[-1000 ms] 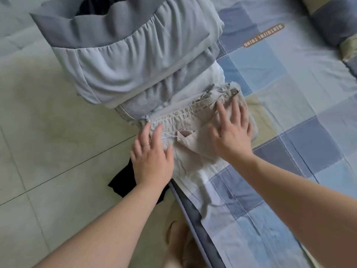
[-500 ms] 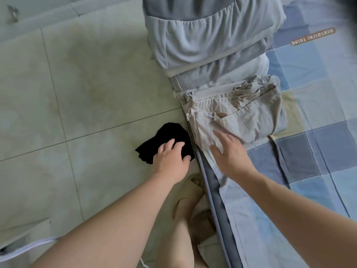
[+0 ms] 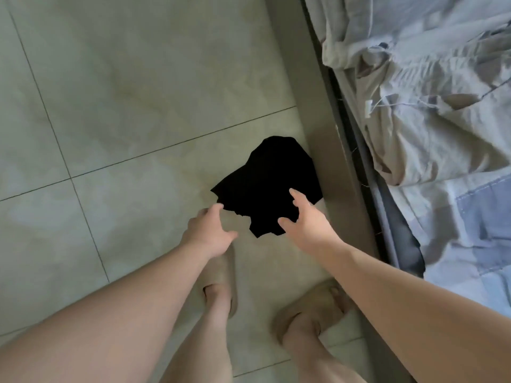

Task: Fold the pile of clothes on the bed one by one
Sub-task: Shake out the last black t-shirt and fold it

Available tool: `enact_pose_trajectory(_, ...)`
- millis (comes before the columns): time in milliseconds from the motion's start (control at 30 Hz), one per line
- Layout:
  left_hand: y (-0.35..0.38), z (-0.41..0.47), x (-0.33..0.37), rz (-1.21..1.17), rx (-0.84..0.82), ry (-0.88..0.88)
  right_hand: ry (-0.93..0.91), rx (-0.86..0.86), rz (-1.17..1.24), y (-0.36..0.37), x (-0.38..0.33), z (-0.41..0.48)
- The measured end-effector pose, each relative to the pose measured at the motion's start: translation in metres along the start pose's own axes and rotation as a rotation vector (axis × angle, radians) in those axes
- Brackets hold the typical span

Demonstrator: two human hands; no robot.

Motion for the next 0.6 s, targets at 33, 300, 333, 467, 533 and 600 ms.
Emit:
enact_pose_trajectory(33,0.006,0.02,-0.006,0.013,0.006,0.035,0.016,0.012,-0.064,0.015,0.006,0.022)
enact_pose_trajectory(300,0.048,0.166,0.018,0.113,0.081,0.28,0.06,0.024,-0.332,0.099,0.049,0.159)
enact_pose_trajectory(333,0.053,0.175,0.022,0.088,0.079,0.287,0.068,0.1,-0.318,0.099,0.054,0.168)
enact_pose_trajectory(467,0.051,0.17,0.028,-0.129,0.098,0.29,0.088,0.278,-0.197,0.078,0.062,0.169)
enact_pose_trajectory(533,0.039,0.143,0.031,-0.234,0.032,0.31,0.101,0.24,-0.15,0.064,0.054,0.15)
enact_pose_trajectory(600,0.017,0.11,0.039,-0.373,-0.033,0.309,0.078,0.203,-0.08,0.05,0.035,0.12)
Point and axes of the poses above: each hand's wrist, its own z-axis towards the middle knuckle, its own y-axis out of the palm, x = y × z, the point moved 5 cm from there along z, towards the middle knuckle, and after that the axes turned 4 degrees about x, right-handed, at the moved point
